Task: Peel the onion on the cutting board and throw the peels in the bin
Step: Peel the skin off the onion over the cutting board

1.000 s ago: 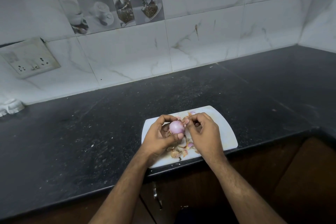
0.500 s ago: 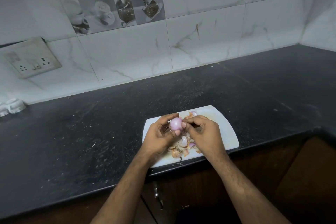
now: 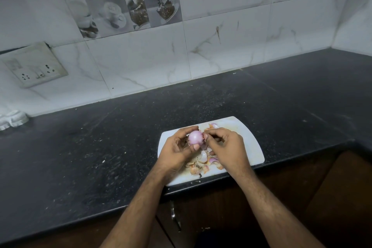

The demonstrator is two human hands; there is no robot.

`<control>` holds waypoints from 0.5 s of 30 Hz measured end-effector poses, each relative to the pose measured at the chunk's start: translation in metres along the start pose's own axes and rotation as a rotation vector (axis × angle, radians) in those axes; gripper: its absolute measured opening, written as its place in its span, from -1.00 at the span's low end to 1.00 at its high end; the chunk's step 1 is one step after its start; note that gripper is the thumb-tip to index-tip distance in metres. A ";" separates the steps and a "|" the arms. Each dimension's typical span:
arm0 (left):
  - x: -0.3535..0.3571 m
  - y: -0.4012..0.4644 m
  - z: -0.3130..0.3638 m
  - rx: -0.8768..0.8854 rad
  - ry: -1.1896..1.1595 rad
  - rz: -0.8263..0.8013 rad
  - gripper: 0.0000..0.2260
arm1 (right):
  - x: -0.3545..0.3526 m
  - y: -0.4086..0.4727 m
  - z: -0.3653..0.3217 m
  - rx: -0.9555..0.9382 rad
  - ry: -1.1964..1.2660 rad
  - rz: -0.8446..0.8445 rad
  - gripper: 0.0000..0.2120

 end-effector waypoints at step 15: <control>0.002 -0.003 0.006 -0.018 -0.033 -0.054 -0.54 | 0.003 -0.005 -0.003 -0.103 -0.080 0.010 -0.98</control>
Point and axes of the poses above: each hand's wrist, its own y-axis towards the middle knuckle, its own x-axis out of the palm, z = x × y, the point moved 1 cm from there along y, towards the middle knuckle, and after that the axes turned 2 degrees about -y, right-handed, at the moved point
